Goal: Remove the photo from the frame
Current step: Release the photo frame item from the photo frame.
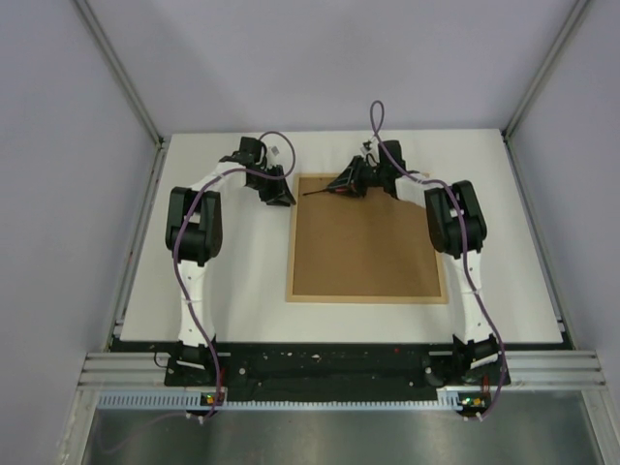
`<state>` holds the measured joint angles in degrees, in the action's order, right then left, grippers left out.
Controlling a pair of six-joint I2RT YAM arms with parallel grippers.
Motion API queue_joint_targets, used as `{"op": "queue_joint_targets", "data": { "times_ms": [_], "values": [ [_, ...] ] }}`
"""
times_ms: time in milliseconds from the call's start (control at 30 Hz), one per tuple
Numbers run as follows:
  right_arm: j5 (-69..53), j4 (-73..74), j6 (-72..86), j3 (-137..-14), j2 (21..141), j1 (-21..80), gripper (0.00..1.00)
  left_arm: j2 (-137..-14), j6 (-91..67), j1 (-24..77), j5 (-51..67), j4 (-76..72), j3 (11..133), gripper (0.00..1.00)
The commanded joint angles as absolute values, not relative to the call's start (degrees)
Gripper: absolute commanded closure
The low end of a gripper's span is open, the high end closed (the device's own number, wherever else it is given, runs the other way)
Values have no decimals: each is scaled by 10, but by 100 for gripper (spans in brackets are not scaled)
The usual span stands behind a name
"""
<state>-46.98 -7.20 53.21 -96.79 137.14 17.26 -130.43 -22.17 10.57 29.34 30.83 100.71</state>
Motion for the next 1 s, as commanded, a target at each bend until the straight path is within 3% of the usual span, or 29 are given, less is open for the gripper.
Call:
{"op": "queue_joint_targets", "data": {
  "times_ms": [0, 967],
  "values": [
    [-469, -74, 535, -1003, 1376, 181, 100, -1315, -218, 106, 288, 306, 1011, 69],
    [-479, -70, 545, -1019, 1403, 195, 100, -1315, -221, 108, 294, 303, 1009, 71]
  ]
}}
